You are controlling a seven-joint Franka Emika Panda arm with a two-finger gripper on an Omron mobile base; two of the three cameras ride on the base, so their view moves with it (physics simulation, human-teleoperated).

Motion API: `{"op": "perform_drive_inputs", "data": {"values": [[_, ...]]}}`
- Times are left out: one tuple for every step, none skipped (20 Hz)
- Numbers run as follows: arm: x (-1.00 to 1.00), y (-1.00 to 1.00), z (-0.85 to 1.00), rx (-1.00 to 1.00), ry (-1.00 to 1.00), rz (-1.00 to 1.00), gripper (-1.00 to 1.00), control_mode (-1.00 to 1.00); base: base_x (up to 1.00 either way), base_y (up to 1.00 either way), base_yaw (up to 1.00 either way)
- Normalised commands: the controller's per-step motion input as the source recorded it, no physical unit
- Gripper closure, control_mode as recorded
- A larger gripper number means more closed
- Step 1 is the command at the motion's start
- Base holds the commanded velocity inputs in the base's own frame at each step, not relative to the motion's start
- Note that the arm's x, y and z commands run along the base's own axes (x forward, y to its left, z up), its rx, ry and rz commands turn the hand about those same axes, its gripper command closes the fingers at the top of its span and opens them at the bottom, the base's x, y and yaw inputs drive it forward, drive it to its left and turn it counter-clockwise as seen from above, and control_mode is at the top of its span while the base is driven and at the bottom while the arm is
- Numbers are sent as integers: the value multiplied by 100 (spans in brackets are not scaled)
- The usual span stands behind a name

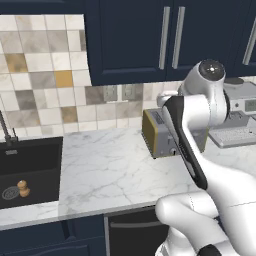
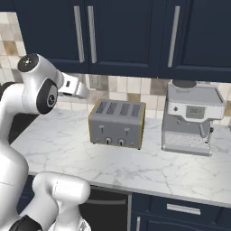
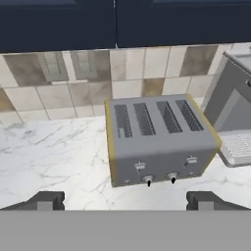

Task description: Open the cabinet, pick the kettle from the cabinet, and place it in the sink.

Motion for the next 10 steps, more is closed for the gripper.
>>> {"op": "perform_drive_inputs", "data": {"values": [[0,6,36,0,0,-1,-100,-100,0,0,0],[0,7,35,0,0,0,-100,-100,0,0,0],[0,7,32,0,0,0,-100,-100,0,0,0],[0,6,30,0,0,0,-100,-100,0,0,0],[0,6,27,0,0,0,-100,-100,0,0,0],[0,6,24,0,0,0,-100,-100,0,0,0],[0,5,24,0,0,0,-100,-100,0,0,0],[0,3,25,0,0,0,-100,-100,0,0,0],[0,0,25,0,0,0,-100,-100,0,0,0],[1,1,26,0,0,0,-100,-100,0,0,0]]}}
